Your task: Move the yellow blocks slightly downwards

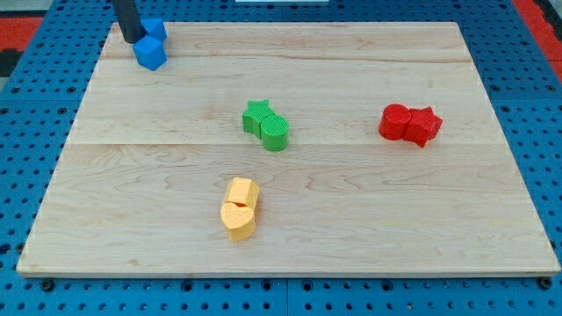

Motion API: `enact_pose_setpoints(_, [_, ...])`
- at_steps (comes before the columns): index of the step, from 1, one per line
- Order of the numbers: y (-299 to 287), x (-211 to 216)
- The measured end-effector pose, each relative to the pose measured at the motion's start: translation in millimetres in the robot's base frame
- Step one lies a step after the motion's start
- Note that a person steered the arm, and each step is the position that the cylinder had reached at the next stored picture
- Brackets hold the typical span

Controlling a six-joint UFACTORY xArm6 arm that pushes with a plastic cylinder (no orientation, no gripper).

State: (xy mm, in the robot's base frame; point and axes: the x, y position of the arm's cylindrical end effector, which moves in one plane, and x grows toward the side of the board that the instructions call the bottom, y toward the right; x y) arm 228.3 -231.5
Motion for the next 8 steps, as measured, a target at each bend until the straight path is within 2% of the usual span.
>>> enact_pose_setpoints(2, [18.8, -7.9])
enact_pose_setpoints(3, [-22.2, 21.2])
enact_pose_setpoints(4, [-32.5, 90.2])
enact_pose_setpoints(5, [47.2, 180.1])
enact_pose_setpoints(6, [158.8, 210.4])
enact_pose_setpoints(7, [184.1, 259.2])
enact_pose_setpoints(8, [236.1, 300.8])
